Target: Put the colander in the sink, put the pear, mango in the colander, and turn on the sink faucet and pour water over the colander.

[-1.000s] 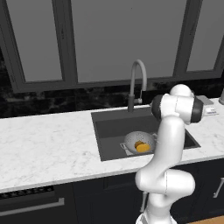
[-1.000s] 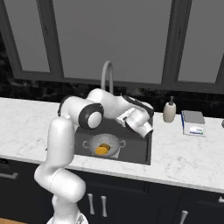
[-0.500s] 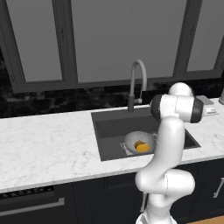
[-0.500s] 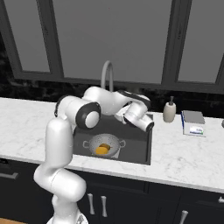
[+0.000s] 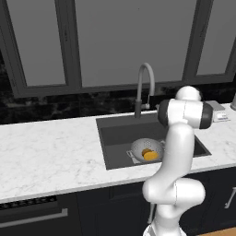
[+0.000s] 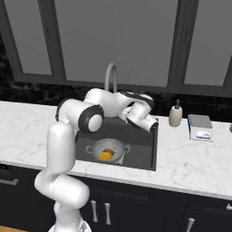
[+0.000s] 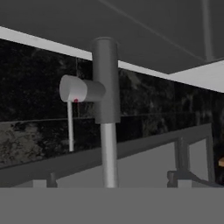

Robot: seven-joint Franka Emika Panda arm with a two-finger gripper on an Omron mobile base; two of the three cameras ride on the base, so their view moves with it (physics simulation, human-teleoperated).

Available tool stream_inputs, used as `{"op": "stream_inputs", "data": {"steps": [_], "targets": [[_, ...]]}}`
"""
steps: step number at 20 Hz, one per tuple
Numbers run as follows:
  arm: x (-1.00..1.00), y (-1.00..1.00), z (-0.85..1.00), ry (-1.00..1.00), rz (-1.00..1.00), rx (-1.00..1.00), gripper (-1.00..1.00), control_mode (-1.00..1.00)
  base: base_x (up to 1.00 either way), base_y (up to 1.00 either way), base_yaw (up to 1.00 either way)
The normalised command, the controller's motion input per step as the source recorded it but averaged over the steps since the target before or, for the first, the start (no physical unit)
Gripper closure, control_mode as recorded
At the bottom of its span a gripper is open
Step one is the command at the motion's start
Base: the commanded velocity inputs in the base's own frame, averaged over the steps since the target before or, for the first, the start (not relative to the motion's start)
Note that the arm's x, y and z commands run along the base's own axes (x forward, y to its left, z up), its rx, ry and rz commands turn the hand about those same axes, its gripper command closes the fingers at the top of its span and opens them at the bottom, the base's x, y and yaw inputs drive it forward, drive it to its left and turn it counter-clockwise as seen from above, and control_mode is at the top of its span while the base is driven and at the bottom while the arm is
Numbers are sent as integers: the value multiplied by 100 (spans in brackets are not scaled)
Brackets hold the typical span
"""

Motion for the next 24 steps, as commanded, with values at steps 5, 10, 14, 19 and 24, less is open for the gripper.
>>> {"op": "stream_inputs", "data": {"steps": [5, 10, 14, 19, 24], "targets": [[9, 0, 0, 8, 0, -3, -100, -100, 0, 0, 0], [2, 0, 0, 7, 0, -5, -100, -100, 0, 0, 0], [9, 6, 0, 4, 0, -1, -100, -100, 0, 0, 0], [20, 19, 0, 1, 0, -4, -100, -100, 0, 0, 0], [28, 15, 0, 3, 0, -7, -100, -100, 0, 0, 0]]}}
